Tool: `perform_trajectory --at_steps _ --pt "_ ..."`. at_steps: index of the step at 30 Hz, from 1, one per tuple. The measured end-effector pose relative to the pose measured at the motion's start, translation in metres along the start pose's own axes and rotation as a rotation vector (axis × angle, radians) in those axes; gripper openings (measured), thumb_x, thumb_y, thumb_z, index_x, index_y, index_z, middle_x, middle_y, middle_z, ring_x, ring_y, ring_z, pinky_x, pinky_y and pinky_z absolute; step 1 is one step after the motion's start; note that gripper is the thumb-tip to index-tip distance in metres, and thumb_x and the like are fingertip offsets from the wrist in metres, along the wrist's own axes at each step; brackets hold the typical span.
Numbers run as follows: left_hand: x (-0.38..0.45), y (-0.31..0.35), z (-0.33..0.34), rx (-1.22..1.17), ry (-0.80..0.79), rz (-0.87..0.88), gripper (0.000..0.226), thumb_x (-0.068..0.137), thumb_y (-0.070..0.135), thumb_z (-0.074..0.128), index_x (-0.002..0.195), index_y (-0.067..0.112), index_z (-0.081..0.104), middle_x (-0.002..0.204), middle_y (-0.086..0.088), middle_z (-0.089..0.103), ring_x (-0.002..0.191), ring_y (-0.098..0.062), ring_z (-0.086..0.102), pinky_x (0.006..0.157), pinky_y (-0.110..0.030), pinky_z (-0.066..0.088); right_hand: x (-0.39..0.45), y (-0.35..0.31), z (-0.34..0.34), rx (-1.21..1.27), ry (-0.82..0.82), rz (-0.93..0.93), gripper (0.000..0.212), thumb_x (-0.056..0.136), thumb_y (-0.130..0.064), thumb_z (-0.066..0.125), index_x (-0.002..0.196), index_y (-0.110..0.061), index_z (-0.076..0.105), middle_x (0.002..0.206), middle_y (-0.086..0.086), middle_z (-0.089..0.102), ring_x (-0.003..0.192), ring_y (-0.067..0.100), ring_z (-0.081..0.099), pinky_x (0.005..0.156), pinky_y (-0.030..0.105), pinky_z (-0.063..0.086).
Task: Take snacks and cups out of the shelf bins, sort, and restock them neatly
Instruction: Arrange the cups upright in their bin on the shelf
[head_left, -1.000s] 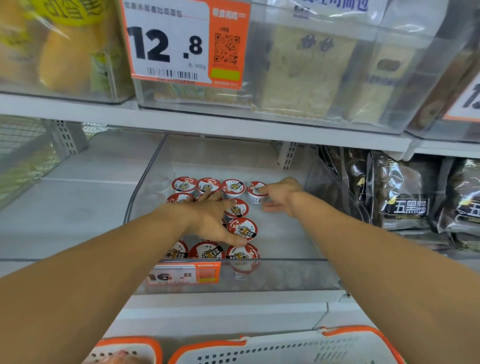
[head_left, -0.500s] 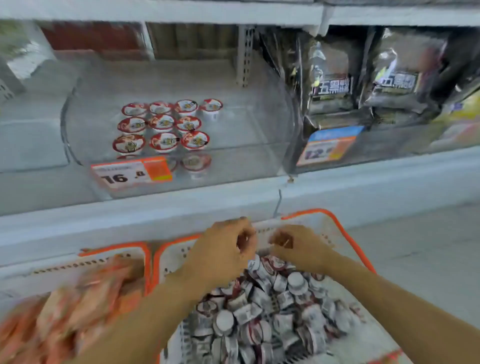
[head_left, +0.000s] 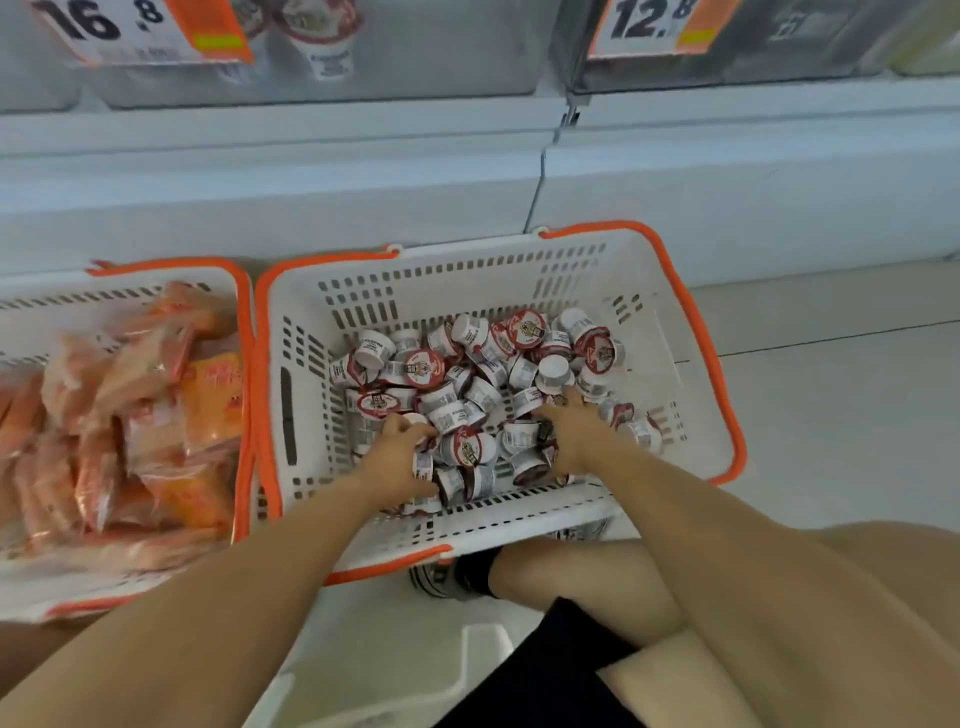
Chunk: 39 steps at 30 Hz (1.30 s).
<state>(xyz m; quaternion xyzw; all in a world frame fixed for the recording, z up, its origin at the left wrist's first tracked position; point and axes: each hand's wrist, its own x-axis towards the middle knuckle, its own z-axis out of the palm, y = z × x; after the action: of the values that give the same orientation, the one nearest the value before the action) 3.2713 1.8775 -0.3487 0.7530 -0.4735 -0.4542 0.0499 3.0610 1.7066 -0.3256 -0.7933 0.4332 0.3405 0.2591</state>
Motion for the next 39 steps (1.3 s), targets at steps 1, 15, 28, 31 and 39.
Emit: perform_trajectory --at_steps 1,15,28,31,39 --pt "-0.001 0.000 0.003 0.004 0.011 -0.001 0.067 0.080 0.028 0.082 0.137 0.017 0.049 0.130 -0.006 0.032 0.108 -0.022 0.051 0.101 -0.030 0.044 0.001 -0.002 0.000 0.016 0.011 -0.007 0.091 0.077 -0.025 0.084 0.152 -0.029 0.034 0.158 0.015 0.013 0.141 0.046 0.031 0.113 0.051 0.040" --pt "0.003 0.011 -0.013 -0.359 0.259 -0.018 0.037 0.091 0.013 0.070 0.124 0.022 0.057 0.128 0.003 0.057 0.108 -0.020 0.059 0.094 -0.030 0.047 -0.007 -0.007 -0.028 0.571 -0.043 -0.163 0.079 0.067 -0.017 0.093 0.137 -0.020 0.057 0.138 0.004 0.057 0.129 0.022 0.053 0.109 0.043 0.045" --pt "0.030 0.035 0.018 -0.069 0.206 -0.032 0.074 0.088 0.023 0.072 0.150 0.025 0.032 0.143 -0.015 0.033 0.107 -0.031 0.057 0.095 -0.039 0.051 -0.001 -0.019 -0.006 0.344 0.115 -0.135 0.046 0.073 -0.006 0.086 0.115 -0.007 0.067 0.100 0.009 0.067 0.086 0.022 0.063 0.066 0.025 0.046" --pt "0.023 0.031 0.010 -0.194 0.219 -0.011 0.061 0.086 0.012 0.070 0.142 0.022 0.048 0.133 -0.009 0.046 0.104 -0.026 0.058 0.090 -0.030 0.046 0.002 -0.019 -0.005 0.349 0.072 -0.124 0.042 0.074 -0.010 0.085 0.113 -0.008 0.070 0.098 0.009 0.070 0.085 0.024 0.067 0.066 0.028 0.054" --pt "0.002 0.012 -0.003 -0.300 0.213 -0.105 0.032 0.090 0.016 0.070 0.121 0.017 0.064 0.117 0.002 0.063 0.094 -0.012 0.059 0.078 -0.022 0.046 0.002 -0.014 -0.016 0.550 -0.185 -0.059 0.013 0.083 -0.006 0.076 0.093 -0.004 0.068 0.076 0.010 0.065 0.058 0.018 0.059 0.057 0.028 0.054"
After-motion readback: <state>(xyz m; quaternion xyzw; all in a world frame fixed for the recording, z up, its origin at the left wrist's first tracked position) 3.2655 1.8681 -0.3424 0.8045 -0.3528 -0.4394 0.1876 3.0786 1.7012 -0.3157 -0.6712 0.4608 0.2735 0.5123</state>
